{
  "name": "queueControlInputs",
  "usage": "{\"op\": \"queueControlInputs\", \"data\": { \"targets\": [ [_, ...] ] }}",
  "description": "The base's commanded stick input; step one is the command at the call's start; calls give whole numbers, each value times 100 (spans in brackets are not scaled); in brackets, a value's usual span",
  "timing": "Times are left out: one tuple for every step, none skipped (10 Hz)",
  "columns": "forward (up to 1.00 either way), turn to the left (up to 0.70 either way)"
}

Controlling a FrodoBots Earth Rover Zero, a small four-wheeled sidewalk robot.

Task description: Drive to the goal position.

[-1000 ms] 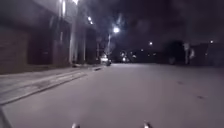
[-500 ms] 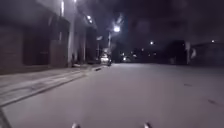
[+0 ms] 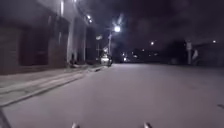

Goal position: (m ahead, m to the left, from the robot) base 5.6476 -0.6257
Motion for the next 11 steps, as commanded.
{"op": "queueControlInputs", "data": {
  "targets": [
    [50,0],
    [50,0],
    [50,0],
    [50,0],
    [50,0],
    [50,0],
    [50,0],
    [50,0],
    [50,0],
    [50,0],
    [50,0]
  ]
}}
